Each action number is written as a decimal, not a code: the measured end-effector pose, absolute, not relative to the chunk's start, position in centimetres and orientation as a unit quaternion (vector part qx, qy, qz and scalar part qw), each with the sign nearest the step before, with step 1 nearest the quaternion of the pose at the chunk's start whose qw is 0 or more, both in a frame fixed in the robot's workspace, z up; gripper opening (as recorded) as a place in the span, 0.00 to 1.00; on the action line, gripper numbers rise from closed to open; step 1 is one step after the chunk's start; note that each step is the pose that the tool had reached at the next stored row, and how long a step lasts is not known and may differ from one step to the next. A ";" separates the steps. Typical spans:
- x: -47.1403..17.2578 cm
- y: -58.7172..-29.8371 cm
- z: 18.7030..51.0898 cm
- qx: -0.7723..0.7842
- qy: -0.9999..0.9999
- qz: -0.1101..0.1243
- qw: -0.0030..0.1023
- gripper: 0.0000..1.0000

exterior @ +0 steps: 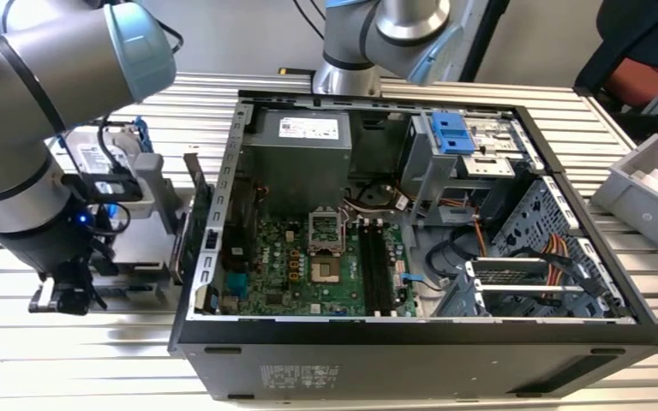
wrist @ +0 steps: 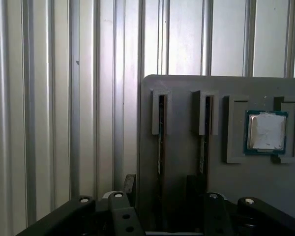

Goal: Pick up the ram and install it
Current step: 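Pick up the ram and move it above insertion slot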

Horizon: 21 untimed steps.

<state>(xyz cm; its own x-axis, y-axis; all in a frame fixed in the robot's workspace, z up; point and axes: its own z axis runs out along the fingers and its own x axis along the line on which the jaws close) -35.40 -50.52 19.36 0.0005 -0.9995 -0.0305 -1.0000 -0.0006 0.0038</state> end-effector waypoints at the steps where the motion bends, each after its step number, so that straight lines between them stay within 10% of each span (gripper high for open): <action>1: -35.4 -50.5 19.3 -0.707 0.707 0.012 0.009 1.00; 12: -35.4 -50.5 19.0 -0.705 0.709 0.012 0.009 1.00; 13: -35.4 -50.5 19.0 -0.705 0.709 0.012 0.009 0.00; 21: -35.4 -50.5 18.9 -0.705 0.709 0.012 0.009 0.00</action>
<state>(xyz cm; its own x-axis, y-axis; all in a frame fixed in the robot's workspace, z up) -35.39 -50.52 18.87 -0.0045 -0.9995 -0.0304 -1.0000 0.0044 0.0038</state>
